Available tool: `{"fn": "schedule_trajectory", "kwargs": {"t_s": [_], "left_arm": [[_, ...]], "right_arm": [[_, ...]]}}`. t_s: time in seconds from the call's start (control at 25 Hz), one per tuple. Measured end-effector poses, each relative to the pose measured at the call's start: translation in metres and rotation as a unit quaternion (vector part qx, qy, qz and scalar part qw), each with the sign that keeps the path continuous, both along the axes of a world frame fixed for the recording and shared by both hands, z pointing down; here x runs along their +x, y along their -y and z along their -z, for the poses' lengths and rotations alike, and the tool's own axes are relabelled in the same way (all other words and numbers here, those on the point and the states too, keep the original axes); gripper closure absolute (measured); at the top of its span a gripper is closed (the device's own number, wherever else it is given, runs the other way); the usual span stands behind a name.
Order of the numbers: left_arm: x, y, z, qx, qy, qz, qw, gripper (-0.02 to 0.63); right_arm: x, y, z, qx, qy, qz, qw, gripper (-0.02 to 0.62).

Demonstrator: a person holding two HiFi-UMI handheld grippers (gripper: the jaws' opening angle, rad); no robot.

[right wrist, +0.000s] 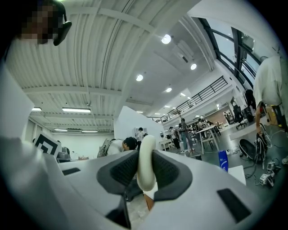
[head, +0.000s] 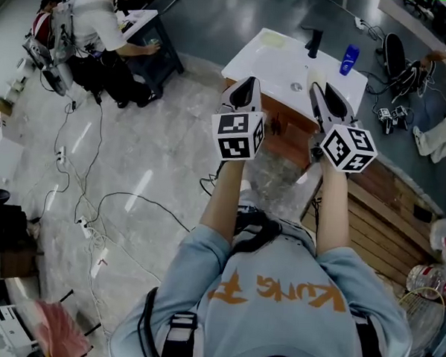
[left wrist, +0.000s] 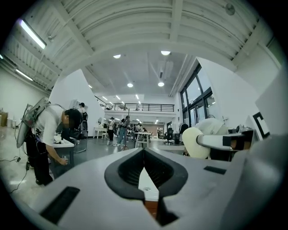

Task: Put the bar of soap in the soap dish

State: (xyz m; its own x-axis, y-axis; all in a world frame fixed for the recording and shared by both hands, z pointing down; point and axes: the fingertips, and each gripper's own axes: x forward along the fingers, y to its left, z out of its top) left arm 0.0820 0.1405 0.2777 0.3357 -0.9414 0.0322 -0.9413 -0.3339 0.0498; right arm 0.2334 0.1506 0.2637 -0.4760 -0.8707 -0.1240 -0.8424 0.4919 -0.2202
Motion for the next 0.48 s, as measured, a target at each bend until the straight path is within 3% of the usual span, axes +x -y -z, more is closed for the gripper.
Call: {"fn": "schedule_trajectory", "kwargs": {"t_s": [0.28, 0.48], "left_arm": [[-0.022, 0.055, -0.028, -0.018, -0.022, 0.006, 0.9996, 0.584], [-0.032, 0.13, -0.039, -0.025, -0.035, -0.002, 0.9991, 0.584]], "right_arm": [[-0.018, 0.046, -0.022, -0.009, -0.015, 0.006, 1.0, 0.477], [-0.02, 0.122, -0.031, -0.02, -0.02, -0.009, 1.0, 0.477]]}}
